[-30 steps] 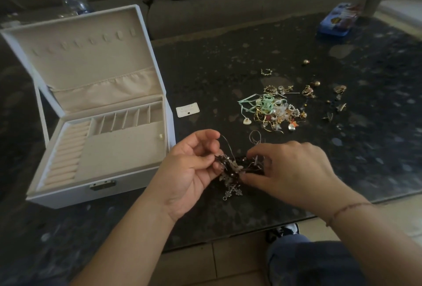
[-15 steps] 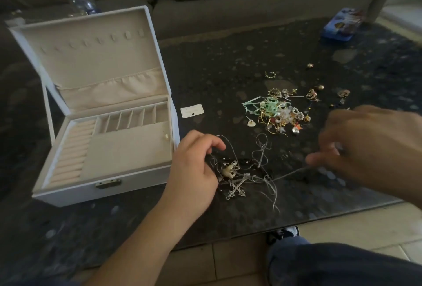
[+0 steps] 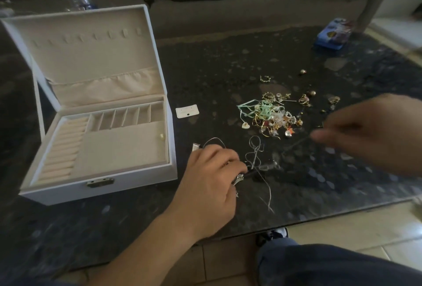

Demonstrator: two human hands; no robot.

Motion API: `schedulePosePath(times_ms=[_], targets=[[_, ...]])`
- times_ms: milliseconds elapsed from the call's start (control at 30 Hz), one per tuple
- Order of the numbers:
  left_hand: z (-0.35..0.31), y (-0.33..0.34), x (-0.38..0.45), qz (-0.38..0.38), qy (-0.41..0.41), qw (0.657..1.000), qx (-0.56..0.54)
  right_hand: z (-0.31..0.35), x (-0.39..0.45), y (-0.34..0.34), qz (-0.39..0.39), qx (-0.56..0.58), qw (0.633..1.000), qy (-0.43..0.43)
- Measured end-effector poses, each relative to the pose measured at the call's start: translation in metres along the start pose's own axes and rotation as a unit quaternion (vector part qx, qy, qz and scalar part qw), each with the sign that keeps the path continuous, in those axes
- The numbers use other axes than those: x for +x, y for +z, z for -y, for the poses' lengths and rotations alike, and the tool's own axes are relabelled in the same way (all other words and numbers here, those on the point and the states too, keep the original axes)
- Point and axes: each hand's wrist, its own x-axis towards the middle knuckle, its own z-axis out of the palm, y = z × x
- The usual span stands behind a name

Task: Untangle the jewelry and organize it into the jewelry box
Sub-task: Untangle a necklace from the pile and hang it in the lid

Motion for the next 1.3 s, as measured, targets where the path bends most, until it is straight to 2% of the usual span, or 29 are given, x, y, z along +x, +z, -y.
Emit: schedulePosePath(times_ms=[67, 167, 233, 367, 500, 600, 700, 867, 1000, 1067, 1167, 1233, 1300], targets=[[0.0, 0.002, 0.002, 0.012, -0.025, 0.999, -0.044, 0.007, -0.002, -0.004, -0.043, 0.17, 0.984, -0.007], [0.001, 0.005, 0.008, 0.022, -0.067, 0.996, -0.045, 0.018, 0.002, -0.008, -0.135, 0.258, 0.957, -0.009], [-0.001, 0.005, 0.012, 0.011, -0.064, 0.998, -0.021, 0.023, 0.007, -0.011, -0.192, 0.315, 0.929, 0.007], [-0.002, 0.007, 0.015, -0.021, -0.041, 0.999, 0.003, 0.023, 0.019, -0.022, -0.281, 0.353, 0.891, 0.044], [0.0, 0.004, 0.017, -0.042, -0.04, 0.997, -0.045, 0.021, 0.02, -0.029, -0.303, 0.326, 0.894, 0.045], [-0.005, -0.01, 0.022, -0.049, -0.055, 0.986, -0.152, 0.022, 0.017, -0.016, -0.282, 0.326, 0.901, 0.046], [-0.013, -0.034, 0.033, -0.007, -0.086, 0.96, -0.265, 0.02, 0.012, 0.01, -0.258, 0.284, 0.921, 0.069], [-0.01, -0.052, 0.051, -0.032, -0.099, 0.944, -0.314, 0.012, 0.007, 0.068, -0.206, 0.214, 0.949, 0.101], [-0.004, -0.06, 0.06, -0.024, -0.102, 0.931, -0.35, 0.018, 0.012, 0.082, -0.179, 0.201, 0.961, 0.063], [-0.004, -0.063, 0.064, -0.023, -0.089, 0.93, -0.357, 0.022, 0.016, 0.083, -0.155, 0.259, 0.953, 0.026], [-0.007, -0.067, 0.07, -0.012, -0.054, 0.934, -0.352, 0.03, 0.022, 0.082, -0.087, 0.393, 0.915, -0.031], [-0.01, -0.068, 0.073, 0.0, -0.02, 0.943, -0.333, 0.036, 0.023, 0.082, -0.065, 0.426, 0.901, -0.055], [-0.013, -0.067, 0.075, 0.007, 0.002, 0.943, -0.332, 0.04, 0.025, 0.084, -0.079, 0.424, 0.9, -0.067]])
